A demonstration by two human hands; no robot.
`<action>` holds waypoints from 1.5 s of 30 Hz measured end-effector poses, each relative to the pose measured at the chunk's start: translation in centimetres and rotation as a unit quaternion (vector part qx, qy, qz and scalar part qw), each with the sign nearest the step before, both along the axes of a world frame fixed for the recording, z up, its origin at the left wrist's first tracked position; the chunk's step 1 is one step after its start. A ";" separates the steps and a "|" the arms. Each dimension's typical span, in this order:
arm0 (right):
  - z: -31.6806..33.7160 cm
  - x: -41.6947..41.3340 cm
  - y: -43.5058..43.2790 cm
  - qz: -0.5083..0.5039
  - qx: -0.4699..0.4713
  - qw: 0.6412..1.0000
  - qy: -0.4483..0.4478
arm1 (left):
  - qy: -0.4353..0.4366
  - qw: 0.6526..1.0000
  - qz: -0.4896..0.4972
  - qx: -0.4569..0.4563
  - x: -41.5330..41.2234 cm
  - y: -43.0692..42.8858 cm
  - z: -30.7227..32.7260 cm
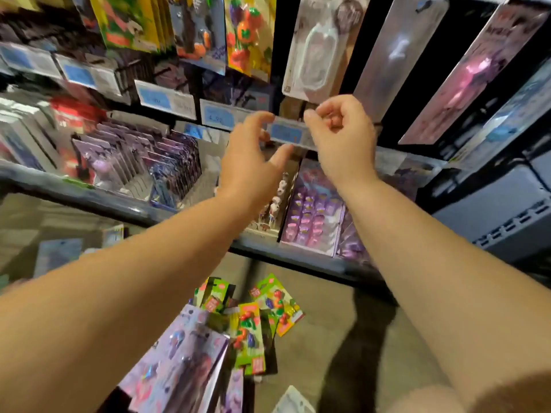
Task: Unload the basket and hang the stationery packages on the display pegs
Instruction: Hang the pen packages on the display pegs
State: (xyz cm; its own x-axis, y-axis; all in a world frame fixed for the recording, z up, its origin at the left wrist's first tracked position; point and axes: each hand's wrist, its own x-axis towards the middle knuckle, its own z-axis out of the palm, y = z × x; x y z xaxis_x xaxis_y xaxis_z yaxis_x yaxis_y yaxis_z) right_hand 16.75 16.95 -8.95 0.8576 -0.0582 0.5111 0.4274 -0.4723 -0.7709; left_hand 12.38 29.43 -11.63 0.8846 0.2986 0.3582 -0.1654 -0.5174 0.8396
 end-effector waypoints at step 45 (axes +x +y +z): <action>-32.5 -16.4 -9.1 0.308 -0.484 0.657 0.490 | 0.427 0.739 -0.304 0.423 -19.4 7.0 -29.2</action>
State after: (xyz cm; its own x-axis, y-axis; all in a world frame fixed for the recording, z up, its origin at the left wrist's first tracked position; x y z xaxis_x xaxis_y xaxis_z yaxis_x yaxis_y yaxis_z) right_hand 0.36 7.87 -41.48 0.5109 0.3999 -0.7610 0.2900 -0.9135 -0.2853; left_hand -7.02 36.44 -40.85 0.7749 -0.2577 -0.5771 -0.1787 -0.9652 0.1909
